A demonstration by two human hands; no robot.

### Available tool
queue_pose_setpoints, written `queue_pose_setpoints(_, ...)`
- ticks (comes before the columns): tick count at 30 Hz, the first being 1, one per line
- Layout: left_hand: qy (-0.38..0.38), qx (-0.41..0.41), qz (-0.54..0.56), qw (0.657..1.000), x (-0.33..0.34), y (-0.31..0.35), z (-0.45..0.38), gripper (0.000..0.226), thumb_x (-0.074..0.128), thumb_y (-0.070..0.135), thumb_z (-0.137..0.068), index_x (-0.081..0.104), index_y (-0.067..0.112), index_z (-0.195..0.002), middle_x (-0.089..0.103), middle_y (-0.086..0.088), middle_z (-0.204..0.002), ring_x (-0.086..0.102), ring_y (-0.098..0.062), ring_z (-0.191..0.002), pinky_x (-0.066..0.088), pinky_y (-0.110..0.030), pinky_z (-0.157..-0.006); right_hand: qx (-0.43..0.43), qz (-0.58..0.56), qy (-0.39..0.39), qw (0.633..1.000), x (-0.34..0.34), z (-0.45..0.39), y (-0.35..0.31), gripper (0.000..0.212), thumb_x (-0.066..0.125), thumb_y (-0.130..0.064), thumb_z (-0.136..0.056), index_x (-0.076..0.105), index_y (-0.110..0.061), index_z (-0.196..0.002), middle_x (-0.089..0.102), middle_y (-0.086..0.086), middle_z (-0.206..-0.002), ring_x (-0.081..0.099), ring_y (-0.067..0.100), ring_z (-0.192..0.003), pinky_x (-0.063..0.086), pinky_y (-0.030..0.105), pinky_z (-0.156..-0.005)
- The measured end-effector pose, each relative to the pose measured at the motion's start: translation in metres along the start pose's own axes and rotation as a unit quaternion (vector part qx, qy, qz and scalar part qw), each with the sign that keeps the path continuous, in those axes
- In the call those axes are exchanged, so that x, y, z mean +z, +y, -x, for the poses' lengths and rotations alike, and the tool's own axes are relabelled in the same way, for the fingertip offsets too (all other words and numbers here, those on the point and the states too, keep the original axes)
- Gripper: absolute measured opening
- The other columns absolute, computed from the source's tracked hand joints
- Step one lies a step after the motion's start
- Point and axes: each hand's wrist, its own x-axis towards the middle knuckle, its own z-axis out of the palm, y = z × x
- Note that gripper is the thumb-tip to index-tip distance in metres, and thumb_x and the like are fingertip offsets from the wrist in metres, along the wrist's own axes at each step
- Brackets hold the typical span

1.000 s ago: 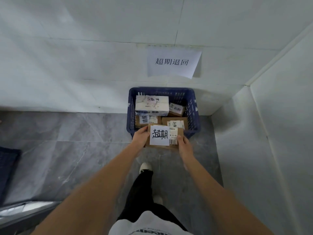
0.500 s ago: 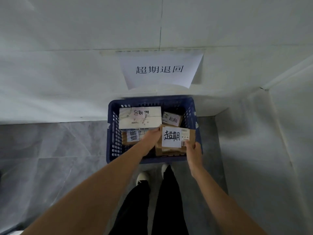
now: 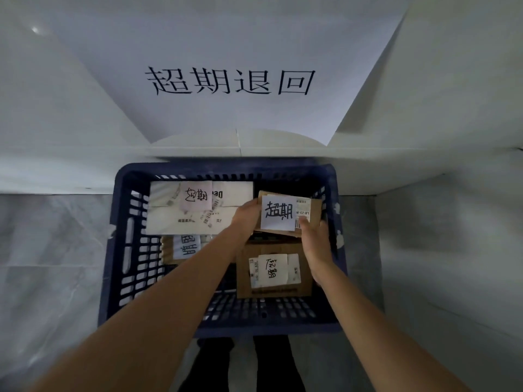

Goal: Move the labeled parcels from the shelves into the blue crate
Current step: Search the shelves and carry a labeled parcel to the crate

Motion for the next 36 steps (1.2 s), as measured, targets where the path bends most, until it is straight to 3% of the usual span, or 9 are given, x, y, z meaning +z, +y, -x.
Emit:
queue_pose_setpoints(3,0.007,-0.007,-0.004,1.000,0.006,0.002,-0.014,0.033,0.049,0.020,-0.092,0.063,0.015,-0.122,0.069,-0.010,-0.110,0.064,-0.029,-0.104,0.051,-0.043,-0.097,0.003,0.009,-0.016,1.000,0.001,-0.016,-0.005,0.060,0.050,-0.041,-0.098,0.033,-0.015,-0.149,0.054,0.004,-0.138,0.050,0.025,-0.126,0.039,0.036,-0.103)
queue_pose_setpoints(8,0.017,0.012,0.005,1.000,0.018,0.005,-0.002,0.039,0.038,0.011,-0.100,0.045,0.014,-0.138,0.059,-0.007,-0.116,0.054,-0.021,-0.099,0.044,-0.028,-0.081,0.012,0.012,-0.073,0.997,-0.002,-0.026,-0.010,0.057,0.042,-0.042,-0.101,0.029,-0.017,-0.150,0.049,-0.004,-0.138,0.045,0.019,-0.130,0.031,0.030,-0.105)
queue_pose_setpoints(12,0.050,0.075,0.022,0.996,0.026,-0.003,0.012,0.053,0.038,0.009,-0.100,0.026,0.020,-0.151,0.048,0.001,-0.137,0.047,-0.014,-0.116,0.038,-0.023,-0.096,0.037,0.027,-0.105,0.993,-0.004,-0.033,-0.007,0.060,0.036,-0.047,-0.102,0.021,-0.021,-0.153,0.045,0.004,-0.147,0.042,0.023,-0.133,0.029,0.036,-0.109)
queue_pose_setpoints(19,0.060,0.110,-0.027,0.992,0.024,-0.005,0.013,0.057,0.042,0.011,-0.096,0.030,0.027,-0.149,0.037,0.000,-0.152,0.039,-0.022,-0.135,0.035,-0.039,-0.113,0.008,0.001,-0.120,0.993,-0.007,-0.038,-0.023,0.053,0.035,-0.038,-0.104,0.023,-0.020,-0.153,0.049,0.005,-0.143,0.048,0.021,-0.125,0.034,0.026,-0.092)
queue_pose_setpoints(24,0.074,0.153,-0.095,0.981,0.016,0.007,0.044,0.056,0.042,0.016,-0.098,0.026,0.024,-0.151,0.032,0.002,-0.154,0.032,-0.020,-0.140,0.030,-0.043,-0.116,-0.048,0.059,-0.116,0.990,-0.019,-0.013,-0.042,0.038,0.033,-0.033,-0.105,0.038,-0.017,-0.140,0.057,-0.002,-0.122,0.055,0.003,-0.086,0.040,0.005,-0.056)
queue_pose_setpoints(26,0.092,0.184,-0.159,0.966,0.009,0.017,0.063,0.056,0.042,0.024,-0.098,0.025,0.025,-0.151,0.033,0.003,-0.154,0.034,-0.020,-0.140,0.033,-0.046,-0.114,-0.100,0.113,-0.103,0.983,-0.025,0.005,-0.059,0.032,0.034,-0.029,-0.106,0.045,-0.015,-0.132,0.060,0.001,-0.118,0.055,-0.001,-0.081,0.043,0.004,-0.053)
queue_pose_setpoints(29,0.155,0.192,-0.252,0.935,-0.006,0.037,0.095,0.060,0.043,0.034,-0.097,0.021,0.023,-0.152,0.028,0.002,-0.157,0.035,-0.025,-0.140,0.033,-0.049,-0.112,-0.215,0.227,-0.075,0.947,-0.033,0.032,-0.087,0.042,0.036,-0.031,-0.105,0.041,-0.008,-0.140,0.052,0.009,-0.135,0.054,0.016,-0.113,0.049,0.015,-0.086)
queue_pose_setpoints(31,0.186,0.213,-0.323,0.903,-0.020,0.049,0.119,0.063,0.042,0.038,-0.097,0.018,0.019,-0.153,0.021,0.000,-0.159,0.021,-0.022,-0.146,0.021,-0.046,-0.119,-0.278,0.307,-0.079,0.907,-0.034,0.050,-0.106,0.050,0.036,-0.035,-0.104,0.034,-0.012,-0.148,0.034,0.009,-0.154,0.032,0.022,-0.141,0.031,0.034,-0.114)
queue_pose_setpoints(36,0.261,0.253,-0.416,0.833,-0.063,0.047,0.189,0.065,0.033,0.038,-0.099,0.007,0.014,-0.154,0.005,-0.003,-0.162,-0.002,-0.020,-0.149,0.002,-0.039,-0.122,-0.417,0.495,-0.148,0.748,-0.010,0.111,-0.137,0.053,0.035,-0.038,-0.104,0.030,-0.012,-0.151,0.025,0.009,-0.159,0.020,0.023,-0.148,0.018,0.038,-0.119)
